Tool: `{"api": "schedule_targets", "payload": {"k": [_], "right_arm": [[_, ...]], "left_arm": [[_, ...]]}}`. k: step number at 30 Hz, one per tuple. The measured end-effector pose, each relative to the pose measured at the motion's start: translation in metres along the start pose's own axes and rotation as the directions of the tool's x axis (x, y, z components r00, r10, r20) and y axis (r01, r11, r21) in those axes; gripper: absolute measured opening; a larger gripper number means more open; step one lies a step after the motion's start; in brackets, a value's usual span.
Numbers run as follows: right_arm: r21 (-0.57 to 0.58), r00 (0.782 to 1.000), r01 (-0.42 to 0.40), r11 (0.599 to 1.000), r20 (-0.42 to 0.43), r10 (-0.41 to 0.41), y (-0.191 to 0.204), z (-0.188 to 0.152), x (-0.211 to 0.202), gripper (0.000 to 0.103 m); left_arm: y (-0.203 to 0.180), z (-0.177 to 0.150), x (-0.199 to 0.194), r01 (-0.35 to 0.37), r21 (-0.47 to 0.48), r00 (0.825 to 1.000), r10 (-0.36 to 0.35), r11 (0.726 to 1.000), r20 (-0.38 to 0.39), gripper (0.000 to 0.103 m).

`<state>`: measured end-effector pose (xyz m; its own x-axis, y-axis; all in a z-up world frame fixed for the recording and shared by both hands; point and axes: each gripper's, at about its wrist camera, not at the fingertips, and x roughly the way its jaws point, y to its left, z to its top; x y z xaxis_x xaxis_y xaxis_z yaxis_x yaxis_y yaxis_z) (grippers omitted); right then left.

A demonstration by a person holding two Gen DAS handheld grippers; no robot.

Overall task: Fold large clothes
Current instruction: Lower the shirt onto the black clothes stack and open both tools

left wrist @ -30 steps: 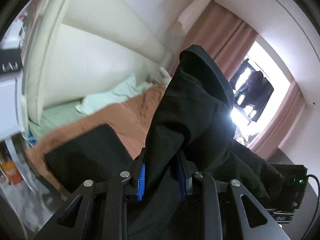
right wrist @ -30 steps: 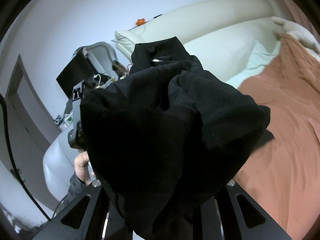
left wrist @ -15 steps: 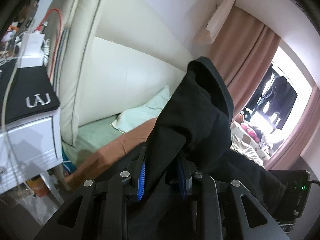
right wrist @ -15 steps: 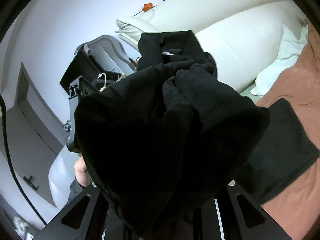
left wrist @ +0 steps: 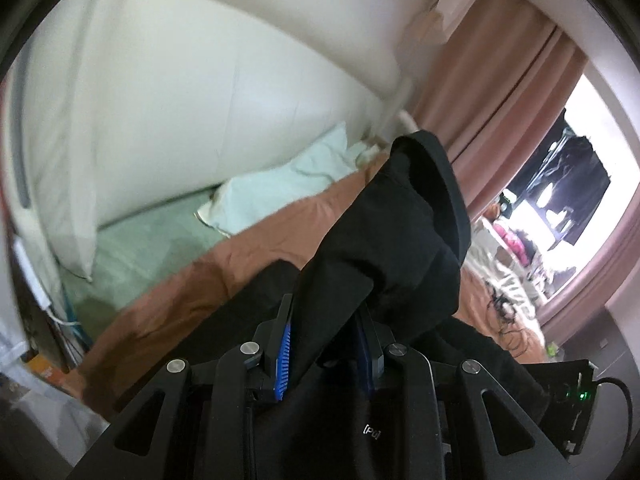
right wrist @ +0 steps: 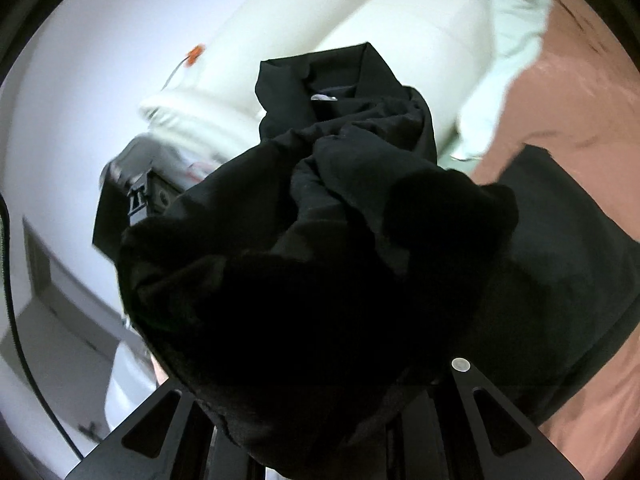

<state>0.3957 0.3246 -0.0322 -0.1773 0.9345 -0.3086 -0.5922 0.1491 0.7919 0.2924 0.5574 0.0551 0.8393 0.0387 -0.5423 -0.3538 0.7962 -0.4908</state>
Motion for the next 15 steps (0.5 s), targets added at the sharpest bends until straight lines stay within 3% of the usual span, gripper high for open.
{"api": "schedule_targets", "payload": {"k": [6, 10, 12, 15], "right_arm": [[0.118, 0.999, -0.005, 0.993, 0.051, -0.001, -0.066, 0.003, -0.005, 0.016], [0.218, 0.992, 0.105, 0.970, 0.051, -0.119, -0.121, -0.004, 0.001, 0.016], [0.229, 0.978, 0.194, 0.954, 0.026, -0.205, -0.142, -0.011, 0.003, 0.016], [0.213, 0.976, 0.211, 0.954, 0.014, -0.219, -0.154, -0.021, 0.005, 0.016]], "left_arm": [[-0.009, -0.007, 0.040, -0.061, 0.035, 0.998, 0.062, 0.998, -0.011, 0.029], [0.001, -0.019, 0.042, -0.139, 0.037, 0.990, 0.140, 0.990, -0.025, 0.032], [0.009, -0.032, 0.033, -0.185, 0.041, 0.981, 0.187, 0.982, -0.057, 0.032], [0.020, -0.055, 0.017, -0.284, 0.073, 0.955, 0.289, 0.956, -0.070, 0.032]]}}
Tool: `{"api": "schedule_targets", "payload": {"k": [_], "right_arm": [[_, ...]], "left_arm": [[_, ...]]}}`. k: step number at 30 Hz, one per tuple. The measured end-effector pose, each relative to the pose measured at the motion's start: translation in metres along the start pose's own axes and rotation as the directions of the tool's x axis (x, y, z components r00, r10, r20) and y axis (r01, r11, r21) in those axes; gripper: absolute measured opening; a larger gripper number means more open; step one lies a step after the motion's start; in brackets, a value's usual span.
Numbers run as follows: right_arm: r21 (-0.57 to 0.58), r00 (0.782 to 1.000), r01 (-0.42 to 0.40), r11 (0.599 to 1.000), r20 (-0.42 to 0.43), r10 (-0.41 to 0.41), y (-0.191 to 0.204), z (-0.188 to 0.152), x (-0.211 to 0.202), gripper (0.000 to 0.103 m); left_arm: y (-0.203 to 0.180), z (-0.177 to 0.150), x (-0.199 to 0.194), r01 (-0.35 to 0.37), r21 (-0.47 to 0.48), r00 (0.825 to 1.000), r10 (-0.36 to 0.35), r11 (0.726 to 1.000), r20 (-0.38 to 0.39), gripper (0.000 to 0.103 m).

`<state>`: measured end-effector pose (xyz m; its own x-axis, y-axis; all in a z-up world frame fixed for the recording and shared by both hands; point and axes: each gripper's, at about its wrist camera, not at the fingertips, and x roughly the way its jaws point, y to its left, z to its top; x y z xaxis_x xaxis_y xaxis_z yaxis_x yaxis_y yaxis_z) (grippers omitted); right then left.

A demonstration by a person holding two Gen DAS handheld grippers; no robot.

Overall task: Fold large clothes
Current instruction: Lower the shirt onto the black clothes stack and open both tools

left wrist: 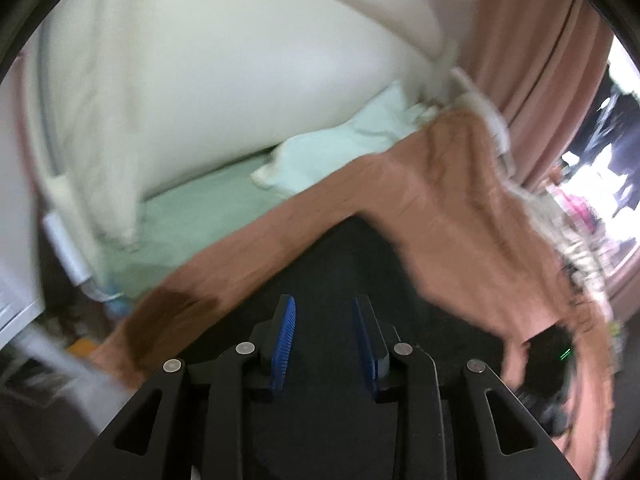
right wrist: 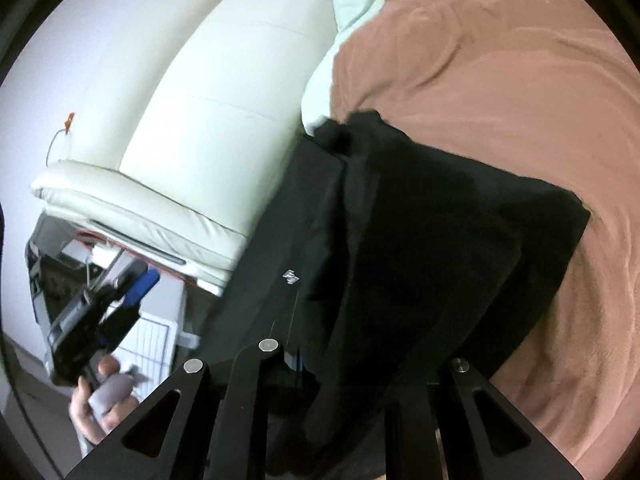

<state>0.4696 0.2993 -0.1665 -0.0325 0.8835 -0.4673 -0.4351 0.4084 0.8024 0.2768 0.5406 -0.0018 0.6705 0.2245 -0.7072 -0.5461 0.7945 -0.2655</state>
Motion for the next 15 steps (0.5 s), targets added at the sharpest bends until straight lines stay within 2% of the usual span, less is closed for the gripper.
{"api": "schedule_targets", "payload": {"k": [2, 6, 9, 12, 15], "right_arm": [[-0.013, 1.000, 0.010, 1.000, -0.014, -0.010, 0.001, -0.002, -0.001, 0.016], [-0.007, 0.999, 0.027, 1.000, -0.031, -0.027, 0.002, 0.004, -0.001, 0.016], [-0.015, 0.999, 0.039, 0.999, -0.028, -0.039, 0.011, 0.002, -0.001, 0.016], [-0.021, 0.999, 0.044, 0.999, -0.024, -0.044, 0.012, 0.002, 0.001, 0.016], [-0.029, 0.999, 0.049, 0.998, -0.021, -0.049, 0.013, 0.003, -0.002, 0.016]], "left_arm": [[0.011, -0.021, -0.010, -0.030, 0.006, 0.999, 0.030, 1.000, -0.013, 0.036], [0.035, -0.057, -0.029, -0.058, -0.056, 0.998, 0.057, 0.997, -0.026, 0.074], [0.049, -0.077, -0.042, -0.024, -0.112, 1.000, 0.022, 0.993, -0.021, 0.083], [0.060, -0.087, -0.044, -0.032, -0.185, 0.999, 0.025, 0.982, -0.039, 0.085], [0.067, -0.097, -0.031, -0.059, -0.228, 0.995, 0.040, 0.972, -0.091, 0.085]]}}
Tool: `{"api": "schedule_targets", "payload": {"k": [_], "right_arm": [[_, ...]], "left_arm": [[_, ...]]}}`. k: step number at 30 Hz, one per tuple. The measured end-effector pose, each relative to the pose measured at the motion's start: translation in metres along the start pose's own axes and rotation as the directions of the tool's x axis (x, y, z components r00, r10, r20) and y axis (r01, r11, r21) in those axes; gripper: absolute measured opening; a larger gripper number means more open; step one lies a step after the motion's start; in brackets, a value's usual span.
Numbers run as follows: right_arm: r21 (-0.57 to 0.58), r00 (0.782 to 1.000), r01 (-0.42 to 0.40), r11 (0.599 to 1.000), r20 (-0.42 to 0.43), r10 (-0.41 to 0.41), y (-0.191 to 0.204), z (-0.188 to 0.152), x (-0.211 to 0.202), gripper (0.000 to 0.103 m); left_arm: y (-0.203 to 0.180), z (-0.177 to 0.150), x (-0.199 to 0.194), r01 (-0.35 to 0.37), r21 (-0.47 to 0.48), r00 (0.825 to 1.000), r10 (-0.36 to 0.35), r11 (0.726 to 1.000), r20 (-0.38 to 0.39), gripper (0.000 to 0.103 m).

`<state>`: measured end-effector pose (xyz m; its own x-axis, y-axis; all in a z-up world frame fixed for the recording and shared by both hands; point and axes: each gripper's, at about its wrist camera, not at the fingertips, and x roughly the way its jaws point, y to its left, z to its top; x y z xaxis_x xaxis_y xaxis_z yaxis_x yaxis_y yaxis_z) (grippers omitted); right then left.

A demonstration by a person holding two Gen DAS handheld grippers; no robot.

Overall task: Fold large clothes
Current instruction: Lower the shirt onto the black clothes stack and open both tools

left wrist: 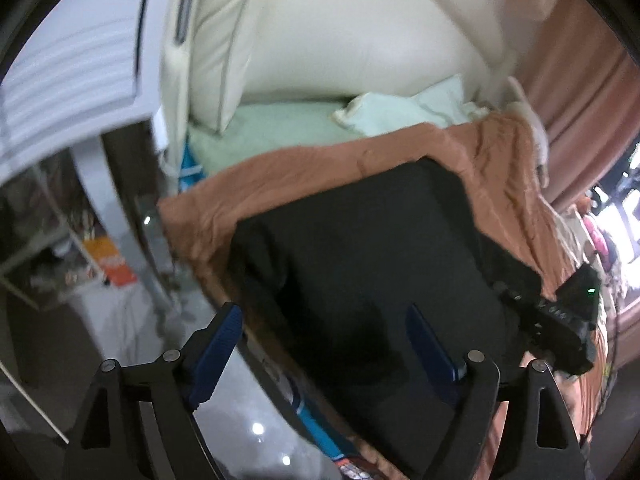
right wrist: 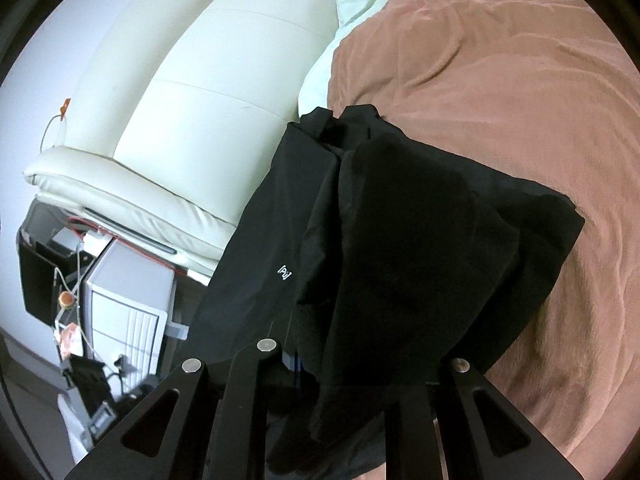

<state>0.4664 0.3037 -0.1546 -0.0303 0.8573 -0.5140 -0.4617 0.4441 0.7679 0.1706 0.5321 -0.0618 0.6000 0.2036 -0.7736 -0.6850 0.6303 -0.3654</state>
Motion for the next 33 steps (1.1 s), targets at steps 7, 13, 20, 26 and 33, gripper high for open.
{"api": "schedule_targets", "payload": {"k": [7, 13, 20, 26, 33], "right_arm": [[-0.069, 1.000, 0.014, 0.997, 0.005, -0.013, 0.012, 0.008, 0.003, 0.015], [-0.053, 1.000, 0.001, 0.999, 0.019, 0.000, 0.014, 0.022, 0.008, 0.015], [0.005, 0.999, -0.012, 1.000, 0.044, 0.012, -0.007, 0.028, 0.009, 0.015], [0.038, 1.000, 0.022, 0.999, 0.014, -0.022, -0.030, 0.007, 0.016, 0.027], [0.107, 0.999, 0.035, 0.994, 0.000, -0.036, -0.048, 0.002, -0.001, 0.039]], "left_arm": [[0.000, -0.011, 0.032, 0.054, -0.037, 0.997, -0.056, 0.998, -0.056, 0.062], [0.004, -0.002, 0.052, 0.088, -0.091, 0.995, -0.093, 0.992, -0.048, 0.047], [-0.004, 0.012, 0.064, 0.124, -0.087, 0.991, -0.128, 0.988, -0.041, 0.038], [-0.001, 0.008, 0.066, 0.111, -0.074, 0.993, -0.114, 0.991, -0.033, 0.039], [0.000, -0.006, 0.054, 0.084, -0.075, 0.996, -0.087, 0.994, -0.030, 0.042]]}}
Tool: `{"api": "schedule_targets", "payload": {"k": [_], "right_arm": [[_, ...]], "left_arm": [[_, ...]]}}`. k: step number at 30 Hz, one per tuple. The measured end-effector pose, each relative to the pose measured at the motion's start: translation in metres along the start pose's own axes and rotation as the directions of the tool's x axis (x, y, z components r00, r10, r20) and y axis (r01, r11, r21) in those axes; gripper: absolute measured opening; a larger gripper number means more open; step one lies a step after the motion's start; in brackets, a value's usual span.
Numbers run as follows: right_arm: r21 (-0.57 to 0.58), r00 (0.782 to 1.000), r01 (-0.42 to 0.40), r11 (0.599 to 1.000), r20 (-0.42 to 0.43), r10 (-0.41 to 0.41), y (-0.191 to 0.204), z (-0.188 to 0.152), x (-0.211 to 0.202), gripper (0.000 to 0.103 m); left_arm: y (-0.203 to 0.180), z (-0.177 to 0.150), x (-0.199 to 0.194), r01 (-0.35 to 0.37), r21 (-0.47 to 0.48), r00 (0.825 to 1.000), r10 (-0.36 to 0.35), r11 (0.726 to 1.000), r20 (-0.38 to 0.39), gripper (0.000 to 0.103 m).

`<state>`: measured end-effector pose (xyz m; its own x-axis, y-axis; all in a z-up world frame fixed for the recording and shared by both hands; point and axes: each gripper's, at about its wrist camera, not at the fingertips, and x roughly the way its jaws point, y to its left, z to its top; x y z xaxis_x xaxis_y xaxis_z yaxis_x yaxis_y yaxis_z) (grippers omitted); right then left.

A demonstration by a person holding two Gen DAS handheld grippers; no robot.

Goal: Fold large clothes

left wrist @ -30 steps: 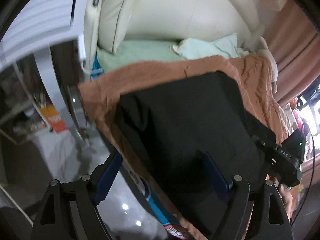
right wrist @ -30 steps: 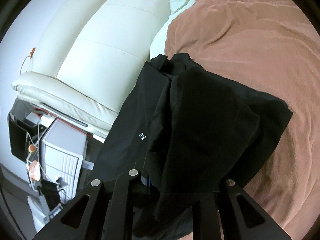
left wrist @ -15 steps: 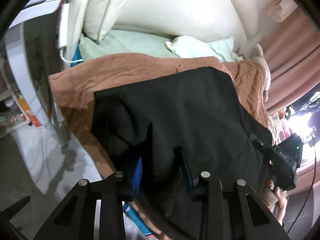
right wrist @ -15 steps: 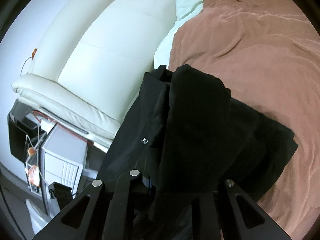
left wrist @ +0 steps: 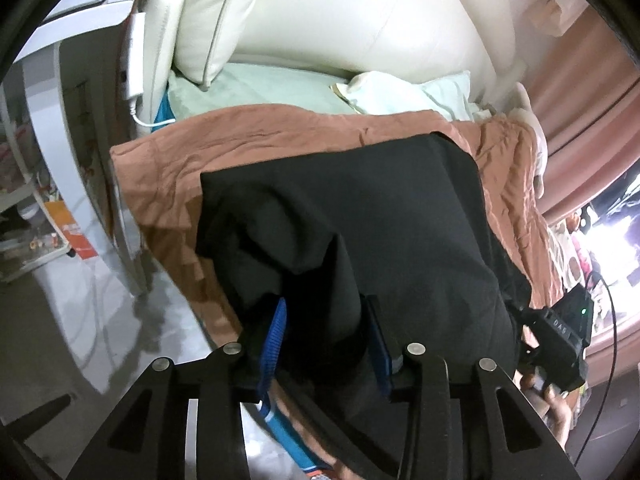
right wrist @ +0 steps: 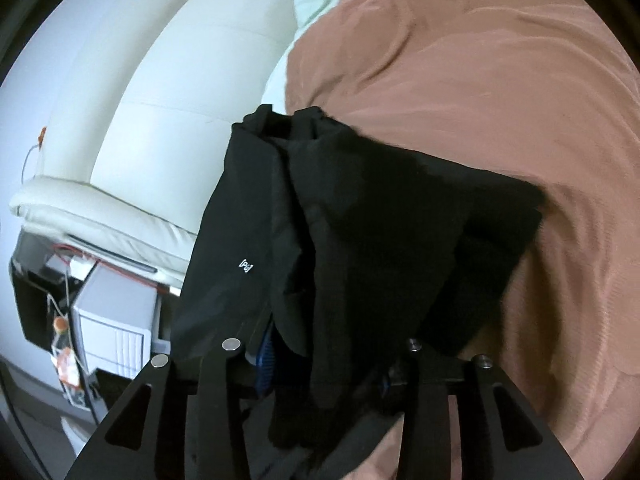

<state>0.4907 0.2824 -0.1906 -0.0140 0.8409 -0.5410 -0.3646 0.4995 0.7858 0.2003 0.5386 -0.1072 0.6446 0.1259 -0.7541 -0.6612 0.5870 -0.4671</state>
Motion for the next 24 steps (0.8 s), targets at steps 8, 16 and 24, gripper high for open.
{"api": "schedule_targets", "payload": {"k": [8, 16, 24], "right_arm": [[-0.004, 0.967, 0.241, 0.970, 0.084, -0.240, -0.009, -0.004, -0.050, 0.045], [0.002, 0.972, 0.225, 0.974, 0.073, -0.224, -0.010, -0.008, -0.094, 0.045], [-0.072, 0.979, 0.186, 0.980, 0.095, -0.179, 0.014, -0.015, -0.152, 0.046]], "left_arm": [[-0.019, -0.020, -0.012, -0.048, 0.028, 0.999, 0.048, 0.998, -0.018, 0.044], [-0.050, -0.042, -0.021, -0.075, 0.070, 0.997, 0.077, 0.995, -0.024, 0.052], [-0.083, -0.060, -0.052, -0.073, 0.101, 0.997, 0.073, 0.992, 0.001, 0.059]]}}
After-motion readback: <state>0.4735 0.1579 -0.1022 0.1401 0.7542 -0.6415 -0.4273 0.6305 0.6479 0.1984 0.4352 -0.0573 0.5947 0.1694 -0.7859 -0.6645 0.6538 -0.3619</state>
